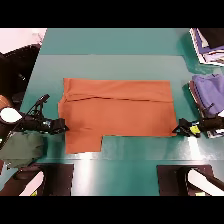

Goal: Fold the shirts.

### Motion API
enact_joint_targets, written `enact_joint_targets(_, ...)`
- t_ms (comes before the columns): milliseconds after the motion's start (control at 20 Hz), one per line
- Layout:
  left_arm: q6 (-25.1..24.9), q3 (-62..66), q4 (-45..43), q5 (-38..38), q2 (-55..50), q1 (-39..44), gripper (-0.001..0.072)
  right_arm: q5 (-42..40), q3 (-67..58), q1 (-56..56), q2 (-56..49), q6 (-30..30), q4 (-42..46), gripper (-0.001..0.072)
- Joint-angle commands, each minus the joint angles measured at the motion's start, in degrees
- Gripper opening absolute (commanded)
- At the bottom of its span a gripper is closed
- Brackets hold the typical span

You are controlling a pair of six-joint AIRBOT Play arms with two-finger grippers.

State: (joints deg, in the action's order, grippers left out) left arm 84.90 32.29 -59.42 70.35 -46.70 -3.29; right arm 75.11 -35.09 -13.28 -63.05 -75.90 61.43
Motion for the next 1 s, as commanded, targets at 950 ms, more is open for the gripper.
enact_joint_targets(950, -6.0, 23.3, -0.9, -10.4, -21.5, 0.0, 0.0027, 2.4, -29.3, 10.1, -11.1, -1.6, 11.1, 0.0014)
